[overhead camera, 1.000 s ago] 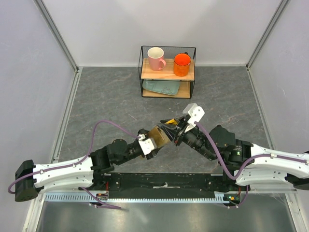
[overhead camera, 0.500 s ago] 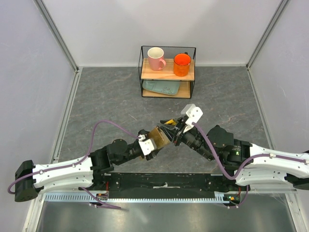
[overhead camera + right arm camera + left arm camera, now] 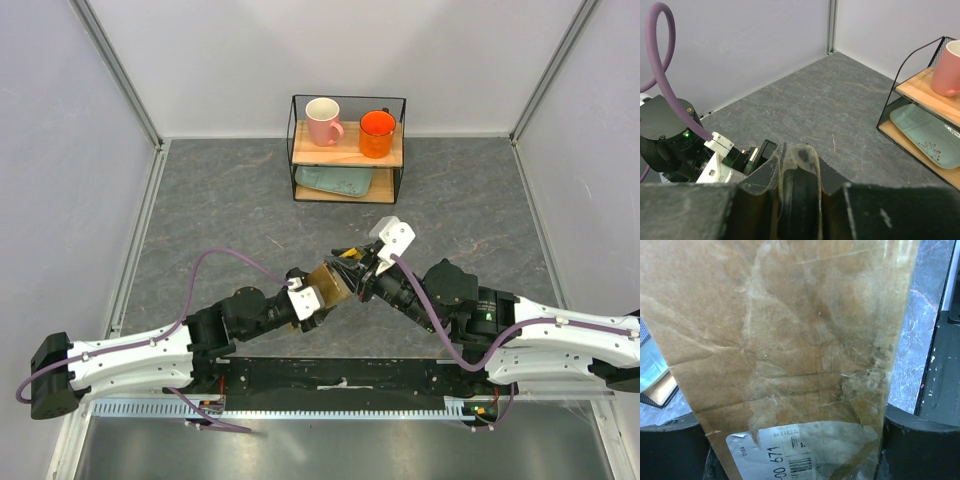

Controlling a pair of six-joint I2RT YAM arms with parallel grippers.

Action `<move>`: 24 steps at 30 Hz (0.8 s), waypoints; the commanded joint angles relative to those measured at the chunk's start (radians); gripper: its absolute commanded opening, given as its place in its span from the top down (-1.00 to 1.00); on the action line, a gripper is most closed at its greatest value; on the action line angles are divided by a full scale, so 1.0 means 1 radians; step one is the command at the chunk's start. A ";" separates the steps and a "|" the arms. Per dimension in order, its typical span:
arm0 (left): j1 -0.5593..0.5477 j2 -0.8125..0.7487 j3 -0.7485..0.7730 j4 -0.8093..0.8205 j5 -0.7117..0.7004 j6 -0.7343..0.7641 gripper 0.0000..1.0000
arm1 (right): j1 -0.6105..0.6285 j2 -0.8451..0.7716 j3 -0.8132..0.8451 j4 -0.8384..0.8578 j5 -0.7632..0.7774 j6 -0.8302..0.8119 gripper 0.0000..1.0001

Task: Unpack the express box
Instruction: Cut the express box.

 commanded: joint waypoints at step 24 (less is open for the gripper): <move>0.085 -0.010 0.035 0.055 -0.040 -0.108 0.96 | 0.020 -0.074 -0.024 -0.154 0.021 0.171 1.00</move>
